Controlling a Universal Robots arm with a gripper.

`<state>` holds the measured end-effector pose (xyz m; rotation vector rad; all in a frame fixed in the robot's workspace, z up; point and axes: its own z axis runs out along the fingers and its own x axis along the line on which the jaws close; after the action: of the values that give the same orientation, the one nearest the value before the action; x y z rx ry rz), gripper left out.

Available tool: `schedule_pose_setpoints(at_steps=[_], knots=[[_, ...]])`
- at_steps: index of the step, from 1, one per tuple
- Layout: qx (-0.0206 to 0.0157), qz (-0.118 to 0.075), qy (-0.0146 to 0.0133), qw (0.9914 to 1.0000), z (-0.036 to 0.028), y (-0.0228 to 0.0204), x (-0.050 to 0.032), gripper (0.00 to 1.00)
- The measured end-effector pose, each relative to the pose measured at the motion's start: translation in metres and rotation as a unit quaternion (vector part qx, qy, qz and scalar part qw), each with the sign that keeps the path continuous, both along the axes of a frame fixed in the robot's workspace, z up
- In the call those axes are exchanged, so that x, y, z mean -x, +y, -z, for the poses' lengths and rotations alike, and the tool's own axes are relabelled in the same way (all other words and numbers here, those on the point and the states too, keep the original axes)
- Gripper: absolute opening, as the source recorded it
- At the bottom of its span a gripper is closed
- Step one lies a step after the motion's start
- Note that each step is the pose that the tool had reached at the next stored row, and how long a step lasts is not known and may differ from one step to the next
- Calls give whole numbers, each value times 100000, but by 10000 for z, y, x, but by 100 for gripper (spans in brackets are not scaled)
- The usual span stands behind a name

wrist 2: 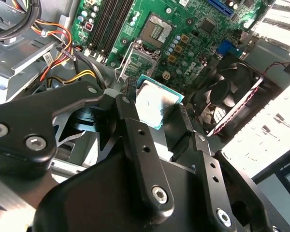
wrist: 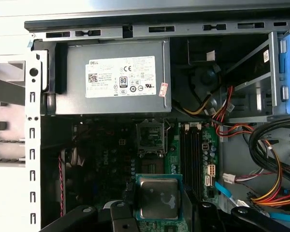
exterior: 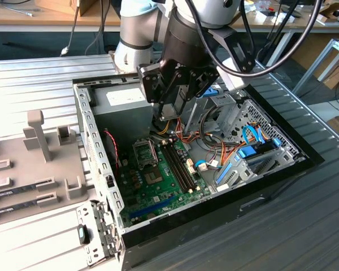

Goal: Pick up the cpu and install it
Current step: 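Pick up the cpu and move it towards the insertion slot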

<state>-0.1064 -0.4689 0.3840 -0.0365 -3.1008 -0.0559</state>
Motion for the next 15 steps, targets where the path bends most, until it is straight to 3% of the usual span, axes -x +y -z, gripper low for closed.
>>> schedule_pose_setpoints(at_steps=[15], knots=[[1, 0, 3, 100000, 66, -8, 0, 47]])
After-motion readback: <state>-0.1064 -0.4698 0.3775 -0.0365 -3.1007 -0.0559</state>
